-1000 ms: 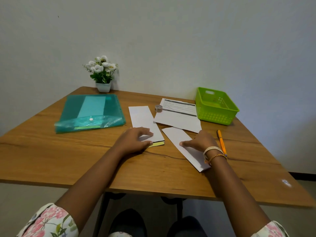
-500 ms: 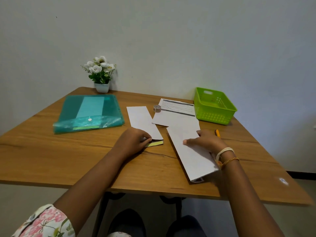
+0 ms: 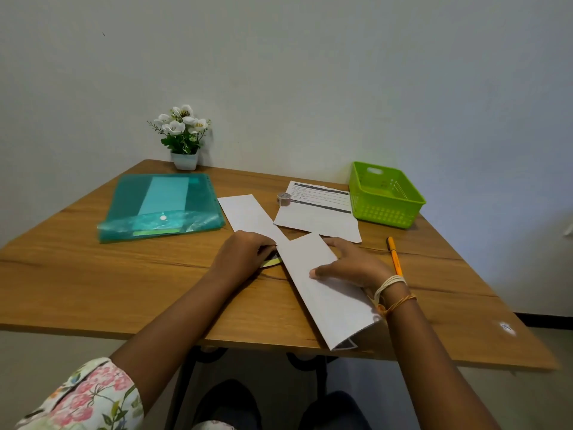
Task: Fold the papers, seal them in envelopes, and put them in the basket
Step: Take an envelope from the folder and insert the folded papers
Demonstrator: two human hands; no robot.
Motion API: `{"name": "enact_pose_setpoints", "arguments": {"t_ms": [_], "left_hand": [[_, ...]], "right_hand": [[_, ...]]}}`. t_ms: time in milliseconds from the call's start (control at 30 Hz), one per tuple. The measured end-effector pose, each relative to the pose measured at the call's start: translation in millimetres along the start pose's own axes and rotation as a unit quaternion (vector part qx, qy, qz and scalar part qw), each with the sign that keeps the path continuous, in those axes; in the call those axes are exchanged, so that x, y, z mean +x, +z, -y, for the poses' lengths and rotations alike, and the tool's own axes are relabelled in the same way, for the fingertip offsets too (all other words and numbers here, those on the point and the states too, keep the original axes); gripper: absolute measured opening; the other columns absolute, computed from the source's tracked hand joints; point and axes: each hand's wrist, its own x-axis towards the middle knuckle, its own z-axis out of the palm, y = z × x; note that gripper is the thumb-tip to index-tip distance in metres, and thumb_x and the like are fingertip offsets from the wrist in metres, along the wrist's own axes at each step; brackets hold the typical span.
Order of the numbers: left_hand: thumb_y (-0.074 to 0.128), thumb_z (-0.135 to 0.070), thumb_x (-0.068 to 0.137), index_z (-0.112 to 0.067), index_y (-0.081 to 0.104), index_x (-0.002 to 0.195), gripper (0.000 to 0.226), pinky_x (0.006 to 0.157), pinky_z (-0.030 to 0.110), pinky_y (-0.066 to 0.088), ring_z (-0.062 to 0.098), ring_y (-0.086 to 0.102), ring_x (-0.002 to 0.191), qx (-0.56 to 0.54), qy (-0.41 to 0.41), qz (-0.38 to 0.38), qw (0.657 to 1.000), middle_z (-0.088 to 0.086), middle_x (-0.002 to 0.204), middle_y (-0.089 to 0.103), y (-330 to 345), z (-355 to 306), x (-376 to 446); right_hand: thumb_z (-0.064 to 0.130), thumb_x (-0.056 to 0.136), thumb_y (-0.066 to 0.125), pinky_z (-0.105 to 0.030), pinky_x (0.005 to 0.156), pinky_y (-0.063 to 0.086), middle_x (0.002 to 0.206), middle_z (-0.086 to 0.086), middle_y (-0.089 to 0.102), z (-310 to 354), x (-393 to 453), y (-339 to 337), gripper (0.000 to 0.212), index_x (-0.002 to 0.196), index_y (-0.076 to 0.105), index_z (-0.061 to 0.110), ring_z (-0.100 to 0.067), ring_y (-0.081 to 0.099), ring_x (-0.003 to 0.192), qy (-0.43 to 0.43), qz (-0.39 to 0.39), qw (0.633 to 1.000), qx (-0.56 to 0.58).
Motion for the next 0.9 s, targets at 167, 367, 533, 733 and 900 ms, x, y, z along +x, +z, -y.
{"name": "enact_pose_setpoints", "arguments": {"t_ms": [167,367,533,733,900], "left_hand": [[0.061,-0.023,0.092,-0.015,0.07,0.115,0.025,0.077,0.021,0.046,0.018,0.067,0.094,0.005,0.01,-0.011,1.0,0.006,0.108,0.073,0.4,0.5,0.1],[0.062,-0.023,0.091,-0.015,0.07,0.114,0.025,0.076,0.019,0.045,0.018,0.068,0.093,0.002,0.026,-0.025,0.999,0.005,0.107,0.073,2.7,2.1,0.5],[0.068,-0.023,0.087,-0.016,0.073,0.109,0.023,0.075,0.018,0.047,0.016,0.07,0.091,-0.005,0.051,-0.038,0.998,0.002,0.105,0.074,3.2,2.6,-1.3],[0.071,-0.022,0.085,-0.016,0.075,0.104,0.021,0.073,0.021,0.051,0.014,0.07,0.086,-0.022,0.077,-0.06,0.995,0.001,0.1,0.075,2.1,3.8,-1.7],[0.072,-0.022,0.083,-0.016,0.075,0.104,0.022,0.073,0.021,0.052,0.013,0.07,0.086,-0.032,0.086,-0.068,0.994,0.001,0.099,0.075,2.3,3.4,-2.6]], "right_hand": [[0.019,0.081,0.072,-0.021,0.063,0.042,0.104,0.002,0.056,5.6,-5.0,6.6,0.051,0.128,0.052,0.019,-0.01,0.051,0.086,-0.001,0.009,1.0,-0.011],[0.019,0.081,0.071,-0.021,0.06,0.044,0.084,0.005,0.06,10.1,-4.5,11.1,0.025,0.104,0.059,0.02,-0.012,0.057,0.078,0.022,0.026,0.999,-0.016],[0.033,0.082,0.068,-0.025,0.061,0.044,0.09,-0.009,0.069,17.3,5.2,27.2,0.033,0.103,0.065,0.009,-0.019,0.063,0.077,0.053,0.035,0.997,-0.037],[0.025,0.087,0.063,-0.028,0.068,0.046,0.101,-0.013,0.069,17.1,22.5,33.5,0.027,0.106,0.065,0.006,-0.024,0.066,0.088,0.071,0.017,0.997,-0.027],[0.023,0.08,0.073,-0.034,0.091,0.05,0.122,-0.006,0.057,7.9,34.0,46.2,0.057,0.13,0.046,0.015,-0.023,0.057,0.109,0.038,-0.072,0.995,0.055]]}}
